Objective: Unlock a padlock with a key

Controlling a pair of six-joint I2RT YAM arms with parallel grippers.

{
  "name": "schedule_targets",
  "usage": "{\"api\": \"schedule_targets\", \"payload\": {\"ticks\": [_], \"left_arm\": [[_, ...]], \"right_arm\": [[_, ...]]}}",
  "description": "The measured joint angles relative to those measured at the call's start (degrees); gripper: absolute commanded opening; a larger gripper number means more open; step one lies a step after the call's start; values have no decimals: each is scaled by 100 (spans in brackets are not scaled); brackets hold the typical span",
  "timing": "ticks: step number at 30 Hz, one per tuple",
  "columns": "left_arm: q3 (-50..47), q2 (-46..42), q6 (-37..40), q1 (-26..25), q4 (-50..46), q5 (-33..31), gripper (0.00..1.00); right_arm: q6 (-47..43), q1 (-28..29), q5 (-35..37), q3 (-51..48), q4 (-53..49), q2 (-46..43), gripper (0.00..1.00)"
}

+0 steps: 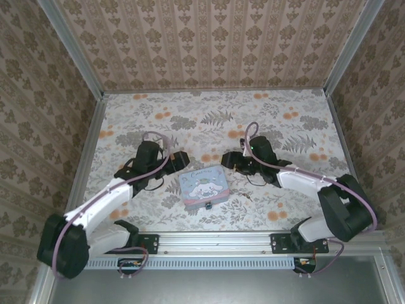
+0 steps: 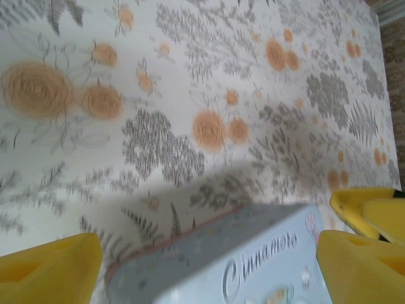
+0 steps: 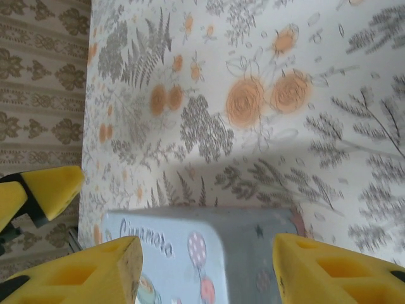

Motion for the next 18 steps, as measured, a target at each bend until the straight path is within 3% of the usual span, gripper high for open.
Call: {"api": "schedule_targets", "payload": {"ticks": [7,13,18], "left_arm": [[-551,-483,-503,-841,-485,-4,90],[-603,149,-796,-1259,-184,-52,90],[-575,651,-868,-1335,232,-85,90]], "right_arm": [[-35,284,-2,-527,-295,-452,55],[28,476,-2,-621,-262,-452,48],[133,538,0,-614,-142,-269,37]]}}
